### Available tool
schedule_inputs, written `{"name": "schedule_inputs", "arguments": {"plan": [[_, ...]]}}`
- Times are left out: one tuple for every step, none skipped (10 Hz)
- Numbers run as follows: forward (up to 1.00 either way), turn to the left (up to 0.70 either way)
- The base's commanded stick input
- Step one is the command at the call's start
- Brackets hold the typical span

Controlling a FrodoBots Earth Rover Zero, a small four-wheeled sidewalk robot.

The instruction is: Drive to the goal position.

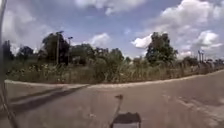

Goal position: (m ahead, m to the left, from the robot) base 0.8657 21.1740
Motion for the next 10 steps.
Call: {"name": "schedule_inputs", "arguments": {"plan": [[0.70, 0.35], [0.70, 0.35], [0.70, 0.35], [0.70, 0.35], [0.70, 0.35], [0.70, 0.35], [0.70, 0.35], [0.70, 0.35], [0.70, 0.35], [0.70, 0.35]]}}
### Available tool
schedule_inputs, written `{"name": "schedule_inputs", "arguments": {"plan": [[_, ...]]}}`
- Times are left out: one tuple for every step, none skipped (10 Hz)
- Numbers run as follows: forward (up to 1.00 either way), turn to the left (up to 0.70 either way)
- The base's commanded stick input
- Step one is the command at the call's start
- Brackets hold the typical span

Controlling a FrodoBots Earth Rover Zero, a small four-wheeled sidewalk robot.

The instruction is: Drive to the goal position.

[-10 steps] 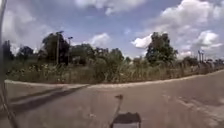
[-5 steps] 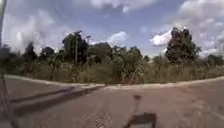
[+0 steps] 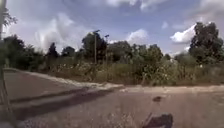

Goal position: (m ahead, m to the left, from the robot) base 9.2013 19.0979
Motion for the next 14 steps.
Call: {"name": "schedule_inputs", "arguments": {"plan": [[0.70, 0.35], [0.70, 0.35], [0.70, 0.35], [0.70, 0.35], [0.70, 0.35], [0.70, 0.35], [0.70, 0.35], [0.70, 0.35], [0.70, 0.35], [0.70, 0.35], [0.70, 0.35], [0.70, 0.35], [0.70, 0.35], [0.70, 0.35]]}}
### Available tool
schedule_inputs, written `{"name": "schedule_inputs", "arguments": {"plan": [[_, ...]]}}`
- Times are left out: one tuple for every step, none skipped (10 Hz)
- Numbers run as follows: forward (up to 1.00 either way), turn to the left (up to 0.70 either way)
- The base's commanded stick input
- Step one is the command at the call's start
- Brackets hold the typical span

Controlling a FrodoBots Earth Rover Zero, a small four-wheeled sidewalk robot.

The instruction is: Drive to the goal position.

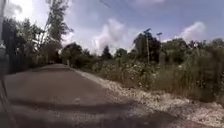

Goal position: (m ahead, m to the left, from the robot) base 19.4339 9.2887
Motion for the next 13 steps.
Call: {"name": "schedule_inputs", "arguments": {"plan": [[0.70, 0.35], [0.70, 0.35], [0.70, 0.35], [0.70, 0.35], [0.70, 0.35], [0.70, 0.35], [0.70, 0.35], [0.70, 0.35], [0.70, 0.35], [0.70, 0.35], [0.70, 0.35], [0.70, 0.35], [0.70, 0.35]]}}
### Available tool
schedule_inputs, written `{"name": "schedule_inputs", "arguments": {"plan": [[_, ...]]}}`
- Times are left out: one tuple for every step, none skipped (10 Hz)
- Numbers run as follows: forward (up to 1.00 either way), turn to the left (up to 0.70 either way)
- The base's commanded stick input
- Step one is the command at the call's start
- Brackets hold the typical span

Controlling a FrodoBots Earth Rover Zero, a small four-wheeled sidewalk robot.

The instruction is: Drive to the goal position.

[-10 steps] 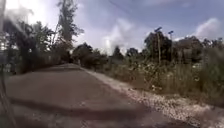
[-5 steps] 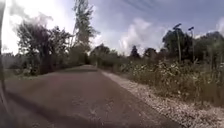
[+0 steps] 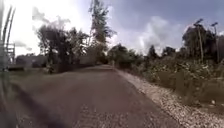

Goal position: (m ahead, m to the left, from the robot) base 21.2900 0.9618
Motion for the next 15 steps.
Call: {"name": "schedule_inputs", "arguments": {"plan": [[0.70, 0.34], [0.70, 0.07], [0.70, 0.00], [0.70, 0.00], [0.70, 0.00], [0.70, 0.00], [0.70, 0.00], [0.70, 0.00], [0.70, 0.00], [0.70, 0.00], [0.70, 0.00], [0.70, 0.00], [0.70, 0.00], [0.70, 0.00], [0.70, 0.00]]}}
